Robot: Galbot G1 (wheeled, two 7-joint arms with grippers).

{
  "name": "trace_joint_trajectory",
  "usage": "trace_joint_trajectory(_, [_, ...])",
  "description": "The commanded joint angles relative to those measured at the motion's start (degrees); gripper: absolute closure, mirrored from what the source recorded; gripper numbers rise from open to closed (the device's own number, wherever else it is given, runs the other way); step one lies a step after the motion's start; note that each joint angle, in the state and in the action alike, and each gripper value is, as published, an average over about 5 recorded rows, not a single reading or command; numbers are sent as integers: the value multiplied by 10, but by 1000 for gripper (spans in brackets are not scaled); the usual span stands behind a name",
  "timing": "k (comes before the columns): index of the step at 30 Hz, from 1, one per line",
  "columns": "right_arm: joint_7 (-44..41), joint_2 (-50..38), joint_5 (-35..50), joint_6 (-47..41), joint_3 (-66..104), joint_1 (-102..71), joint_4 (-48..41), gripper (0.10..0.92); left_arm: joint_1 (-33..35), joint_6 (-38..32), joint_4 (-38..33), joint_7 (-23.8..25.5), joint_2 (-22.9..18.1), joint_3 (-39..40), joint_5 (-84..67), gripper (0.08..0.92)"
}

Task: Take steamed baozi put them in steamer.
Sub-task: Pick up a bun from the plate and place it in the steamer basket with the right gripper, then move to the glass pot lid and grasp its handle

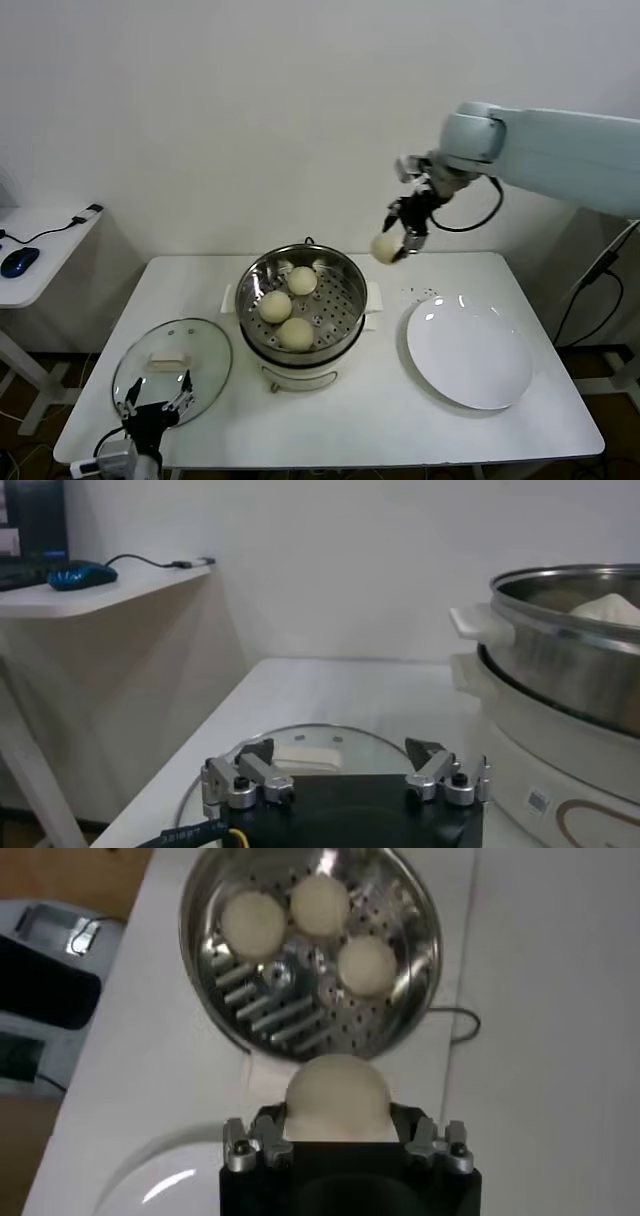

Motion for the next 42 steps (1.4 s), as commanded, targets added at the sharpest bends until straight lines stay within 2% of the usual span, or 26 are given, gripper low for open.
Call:
trace_joint_trajectory(1, [61, 138, 84, -50, -21, -21, 28, 330, 0, 0, 0, 0, 1, 1, 1, 177])
trace_joint_trajectory(13, [111, 178, 35, -84, -43, -133, -32, 330, -3, 1, 3, 0, 1, 1, -6, 177])
trace_joint_trajectory(25, [114, 181, 6, -77, -38, -145, -56, 330, -7, 4, 3, 0, 4, 1, -12, 177])
trace_joint_trajectory(30, [106, 174, 7, -43, -19, -143, -65, 255, -9, 7, 2, 1, 3, 2, -12, 177])
trace_joint_trajectory(33, [78, 163, 16, -21, -9, -130, -62, 212, -9, 9, 1, 1, 4, 1, -12, 177])
trace_joint_trajectory(38, [28, 126, 53, 19, 21, -102, -60, 203, -9, 10, 0, 1, 5, -1, -13, 177])
trace_joint_trajectory(42, [101, 53, 115, 26, 132, -129, -61, 202, -8, 12, -3, 2, 4, 0, -11, 177])
